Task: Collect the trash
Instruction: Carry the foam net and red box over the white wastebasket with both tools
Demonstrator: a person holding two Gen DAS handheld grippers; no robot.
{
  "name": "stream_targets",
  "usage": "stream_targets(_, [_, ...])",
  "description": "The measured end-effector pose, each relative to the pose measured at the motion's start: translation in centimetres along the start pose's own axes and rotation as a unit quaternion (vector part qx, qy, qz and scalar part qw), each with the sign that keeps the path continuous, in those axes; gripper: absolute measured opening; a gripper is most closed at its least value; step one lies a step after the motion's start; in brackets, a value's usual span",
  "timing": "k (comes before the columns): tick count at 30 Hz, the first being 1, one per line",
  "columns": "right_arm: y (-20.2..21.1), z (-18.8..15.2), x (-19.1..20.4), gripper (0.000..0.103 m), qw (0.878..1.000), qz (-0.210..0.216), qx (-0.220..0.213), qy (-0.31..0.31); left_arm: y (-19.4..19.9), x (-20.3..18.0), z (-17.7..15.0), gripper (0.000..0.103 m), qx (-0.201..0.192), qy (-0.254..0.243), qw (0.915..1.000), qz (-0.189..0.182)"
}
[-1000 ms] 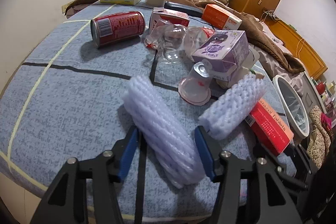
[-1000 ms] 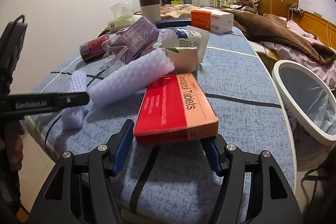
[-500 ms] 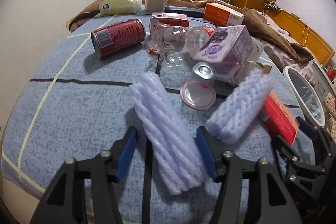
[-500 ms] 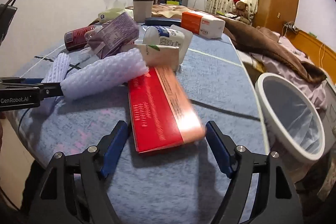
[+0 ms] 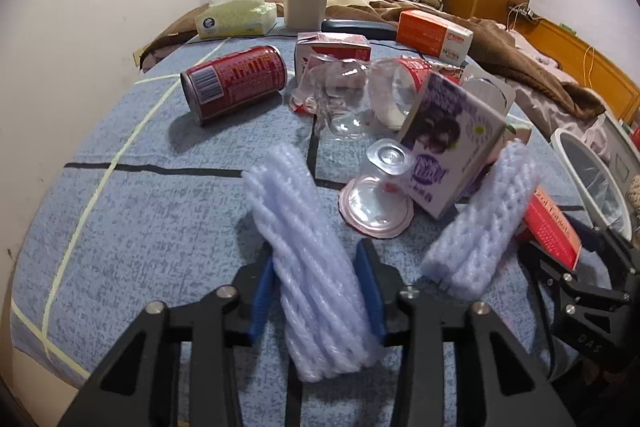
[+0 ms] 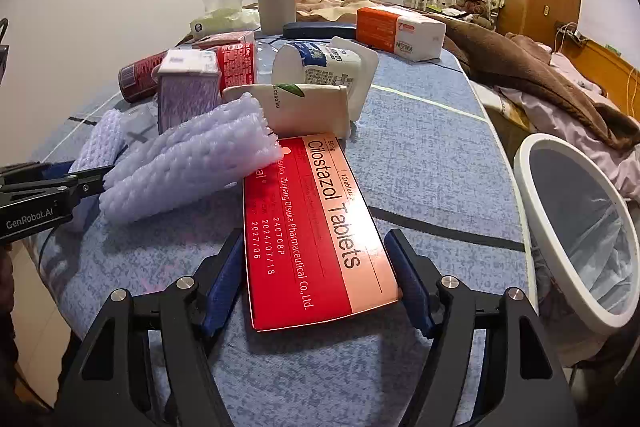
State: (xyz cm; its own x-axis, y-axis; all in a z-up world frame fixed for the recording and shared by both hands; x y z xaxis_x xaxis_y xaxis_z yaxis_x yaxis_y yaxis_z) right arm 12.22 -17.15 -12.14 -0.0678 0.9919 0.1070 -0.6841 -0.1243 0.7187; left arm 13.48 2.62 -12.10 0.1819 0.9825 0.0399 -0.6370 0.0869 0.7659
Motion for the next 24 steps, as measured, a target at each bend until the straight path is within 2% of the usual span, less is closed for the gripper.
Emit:
stream_targets(1, [0.0,-0.1,0.1,0.071,1.0,-0.001,-0.002,0.0,0.1,0.1,0.0,0.031,0.0,0.001,1.0,-0.001])
stream_targets(5, [0.5,-0.2,0.1,0.071,1.0,0.003,-0.008,-0.007,0.4,0.0,-0.1,0.029,-0.005,0.008,0.9999,-0.012])
stream_targets(16, [3.5,0.4,-2.0,0.069,0.998,-0.015,-0.045,-0.048,3.7,-1.1,1.3,0.029,-0.046,-0.008,0.9987,-0.021])
stream_targets(24, [6.1,1.4,-4.2,0.068,0.994,-0.02,-0.078,-0.079,6.6,-5.0,4.6,0.029,-0.091,-0.049,0.9928,-0.061])
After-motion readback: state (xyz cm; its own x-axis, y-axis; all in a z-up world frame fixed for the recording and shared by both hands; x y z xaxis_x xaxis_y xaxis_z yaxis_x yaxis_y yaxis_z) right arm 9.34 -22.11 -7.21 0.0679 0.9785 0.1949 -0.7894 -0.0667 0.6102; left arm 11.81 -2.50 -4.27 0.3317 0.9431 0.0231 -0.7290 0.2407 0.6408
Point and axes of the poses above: each gripper's, at about its wrist camera, not at the fingertips, and y roughly against the way its jaws point, x to its left, z to its top, the point moved 6 cm from there along -y, roughly the way its jaws point, and after that the axes turned 10 degrees about -y, right-handed, at the moved point
